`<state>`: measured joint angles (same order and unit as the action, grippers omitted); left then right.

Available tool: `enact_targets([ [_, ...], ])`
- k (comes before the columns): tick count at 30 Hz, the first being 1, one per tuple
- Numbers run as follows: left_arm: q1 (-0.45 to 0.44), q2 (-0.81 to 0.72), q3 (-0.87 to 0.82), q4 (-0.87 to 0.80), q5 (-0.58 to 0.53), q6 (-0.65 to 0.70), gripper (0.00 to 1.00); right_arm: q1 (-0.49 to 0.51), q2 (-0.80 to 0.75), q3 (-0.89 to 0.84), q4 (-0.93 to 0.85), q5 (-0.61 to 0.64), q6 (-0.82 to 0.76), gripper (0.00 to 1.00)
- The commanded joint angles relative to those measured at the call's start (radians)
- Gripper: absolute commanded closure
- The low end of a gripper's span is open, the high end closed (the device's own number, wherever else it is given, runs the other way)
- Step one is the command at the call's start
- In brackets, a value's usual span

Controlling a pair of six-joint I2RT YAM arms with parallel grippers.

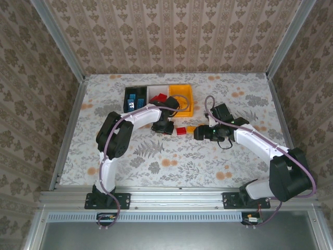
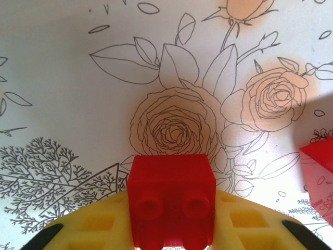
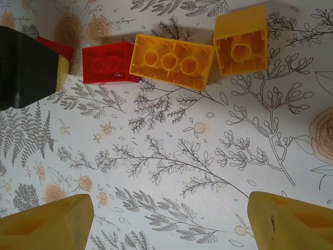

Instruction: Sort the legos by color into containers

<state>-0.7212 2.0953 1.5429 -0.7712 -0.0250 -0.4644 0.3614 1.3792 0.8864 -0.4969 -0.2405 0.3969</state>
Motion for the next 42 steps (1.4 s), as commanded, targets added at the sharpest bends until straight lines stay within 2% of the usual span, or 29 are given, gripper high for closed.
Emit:
enact_targets([
  [1, 0.0, -0.014, 0.0, -0.023, -0.024, 0.019, 0.71, -0.006, 0.006, -0.01, -0.002, -0.014, 0.001, 0.21],
  [12, 0.012, -0.163, 0.011, -0.045, -0.039, 0.035, 0.77, -0.006, 0.006, -0.012, -0.004, -0.009, 0.0, 0.21],
  [19, 0.072, -0.197, 0.144, -0.082, -0.056, 0.103, 0.77, -0.006, 0.006, -0.017, 0.001, -0.007, 0.0, 0.21],
  [24, 0.133, -0.138, 0.309, -0.136, -0.068, 0.168, 0.76, -0.006, 0.006, -0.02, 0.0, -0.002, -0.001, 0.21],
  [29, 0.198, -0.02, 0.48, -0.184, -0.036, 0.208, 0.76, -0.005, 0.006, -0.015, -0.003, -0.003, -0.004, 0.21],
  [36, 0.227, 0.173, 0.729, -0.271, -0.007, 0.251, 0.76, -0.007, 0.006, -0.016, 0.009, -0.02, -0.017, 0.2],
  [42, 0.24, 0.275, 0.81, -0.289, 0.015, 0.241, 0.76, -0.011, 0.045, -0.014, 0.008, -0.016, -0.023, 0.2],
])
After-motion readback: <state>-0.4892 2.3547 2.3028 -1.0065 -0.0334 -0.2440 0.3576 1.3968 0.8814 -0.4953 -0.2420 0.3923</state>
